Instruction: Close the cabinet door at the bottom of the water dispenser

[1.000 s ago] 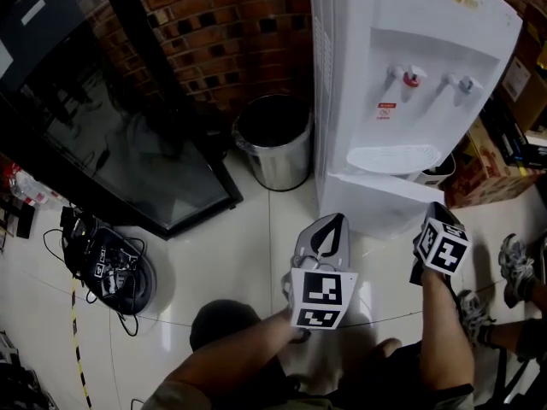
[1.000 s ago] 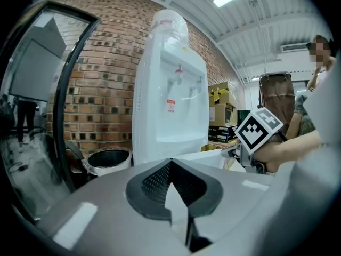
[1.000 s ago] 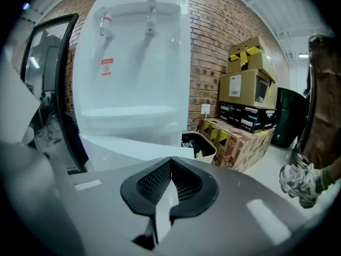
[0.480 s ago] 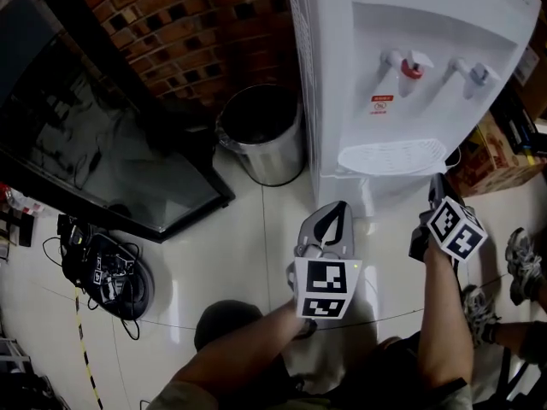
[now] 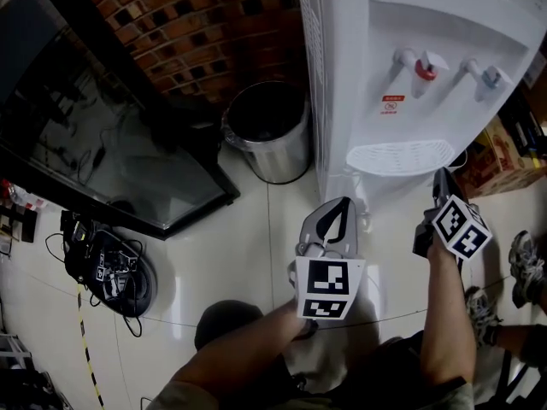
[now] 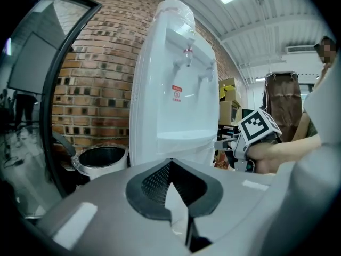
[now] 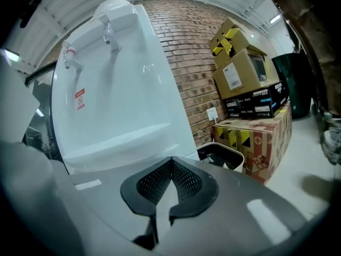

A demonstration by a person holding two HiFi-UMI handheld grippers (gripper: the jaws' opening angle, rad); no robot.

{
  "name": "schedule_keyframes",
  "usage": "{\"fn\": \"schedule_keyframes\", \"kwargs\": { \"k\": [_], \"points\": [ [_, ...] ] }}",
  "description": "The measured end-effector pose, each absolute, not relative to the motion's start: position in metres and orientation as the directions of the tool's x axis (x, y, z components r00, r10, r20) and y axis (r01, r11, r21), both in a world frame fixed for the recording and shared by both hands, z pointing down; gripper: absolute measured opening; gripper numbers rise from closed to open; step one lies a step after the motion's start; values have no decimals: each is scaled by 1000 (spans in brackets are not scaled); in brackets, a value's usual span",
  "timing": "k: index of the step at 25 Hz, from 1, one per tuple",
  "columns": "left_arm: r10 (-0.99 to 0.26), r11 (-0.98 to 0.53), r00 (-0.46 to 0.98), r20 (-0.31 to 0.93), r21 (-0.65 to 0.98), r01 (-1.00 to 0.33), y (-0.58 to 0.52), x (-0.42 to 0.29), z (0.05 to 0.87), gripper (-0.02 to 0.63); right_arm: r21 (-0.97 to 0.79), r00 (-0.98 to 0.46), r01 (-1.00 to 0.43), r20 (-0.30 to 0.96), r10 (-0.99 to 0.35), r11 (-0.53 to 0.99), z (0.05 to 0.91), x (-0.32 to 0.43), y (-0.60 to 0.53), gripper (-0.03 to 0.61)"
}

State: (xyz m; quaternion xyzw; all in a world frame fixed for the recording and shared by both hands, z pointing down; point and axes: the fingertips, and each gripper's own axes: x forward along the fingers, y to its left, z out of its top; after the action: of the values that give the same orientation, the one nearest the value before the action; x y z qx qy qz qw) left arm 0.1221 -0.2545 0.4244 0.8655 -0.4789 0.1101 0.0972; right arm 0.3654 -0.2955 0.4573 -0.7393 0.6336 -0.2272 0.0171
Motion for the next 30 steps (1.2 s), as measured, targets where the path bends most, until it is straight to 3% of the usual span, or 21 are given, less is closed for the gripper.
{"fn": "schedule_keyframes", "kwargs": {
  "k": [15, 30],
  "points": [
    [-813, -568, 565, 142, 21, -823, -210, 108, 358, 0, 7, 42, -999, 162, -986, -42, 327, 315, -209, 0],
    [-818, -573, 573, 49, 5, -819, -133, 43, 303, 0, 81, -168, -981, 120, -978, 178, 284, 203, -98, 0]
  ]
}}
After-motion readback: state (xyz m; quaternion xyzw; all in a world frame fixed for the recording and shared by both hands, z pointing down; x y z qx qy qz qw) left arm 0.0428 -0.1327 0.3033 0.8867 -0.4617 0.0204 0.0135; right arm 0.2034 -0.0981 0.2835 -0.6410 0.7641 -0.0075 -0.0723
